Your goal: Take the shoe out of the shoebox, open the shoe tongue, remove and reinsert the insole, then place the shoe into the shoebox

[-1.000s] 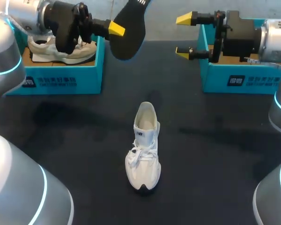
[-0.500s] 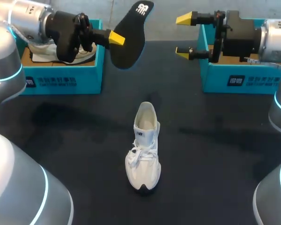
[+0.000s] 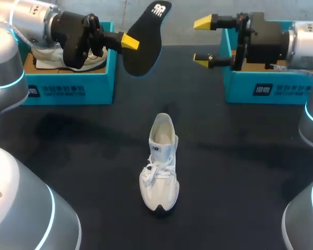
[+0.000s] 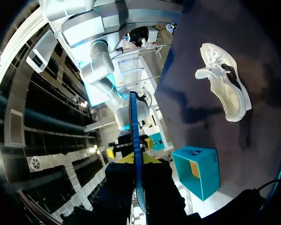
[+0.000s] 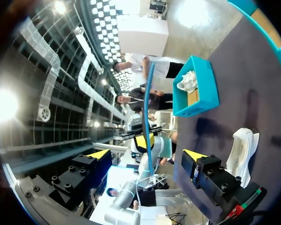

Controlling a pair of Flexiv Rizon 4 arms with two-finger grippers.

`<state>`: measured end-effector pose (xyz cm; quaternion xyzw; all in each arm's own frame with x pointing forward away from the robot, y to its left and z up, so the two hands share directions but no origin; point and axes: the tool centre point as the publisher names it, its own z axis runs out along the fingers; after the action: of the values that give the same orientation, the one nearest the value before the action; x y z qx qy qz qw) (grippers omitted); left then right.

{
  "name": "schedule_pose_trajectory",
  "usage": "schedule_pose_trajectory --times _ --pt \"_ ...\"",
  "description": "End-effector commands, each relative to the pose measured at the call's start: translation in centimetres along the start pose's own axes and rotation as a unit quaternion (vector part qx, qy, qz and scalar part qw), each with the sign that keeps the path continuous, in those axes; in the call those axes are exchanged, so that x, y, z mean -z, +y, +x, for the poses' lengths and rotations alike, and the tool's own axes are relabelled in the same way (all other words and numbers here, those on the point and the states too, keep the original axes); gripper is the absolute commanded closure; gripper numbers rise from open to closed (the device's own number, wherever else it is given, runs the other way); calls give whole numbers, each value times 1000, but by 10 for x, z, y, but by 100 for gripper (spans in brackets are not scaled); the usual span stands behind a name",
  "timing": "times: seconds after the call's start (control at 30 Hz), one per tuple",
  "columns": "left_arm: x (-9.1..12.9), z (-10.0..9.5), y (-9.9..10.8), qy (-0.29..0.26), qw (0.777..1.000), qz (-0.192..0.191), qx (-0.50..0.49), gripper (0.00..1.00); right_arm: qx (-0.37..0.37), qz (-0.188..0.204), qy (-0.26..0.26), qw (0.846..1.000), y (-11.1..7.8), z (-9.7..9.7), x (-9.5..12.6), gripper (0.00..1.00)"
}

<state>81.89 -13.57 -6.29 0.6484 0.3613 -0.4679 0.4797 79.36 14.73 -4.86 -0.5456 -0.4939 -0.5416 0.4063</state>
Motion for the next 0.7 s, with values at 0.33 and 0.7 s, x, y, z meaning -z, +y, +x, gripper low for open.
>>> schedule_pose_trajectory --times 0.33,0.7 --pt "0 1 0 0 1000 0 -1 100 7 36 -40 999 3 1 -49 0" --pt "0 1 0 0 1000 0 -1 100 34 32 -58 997 -6 6 -77 0"
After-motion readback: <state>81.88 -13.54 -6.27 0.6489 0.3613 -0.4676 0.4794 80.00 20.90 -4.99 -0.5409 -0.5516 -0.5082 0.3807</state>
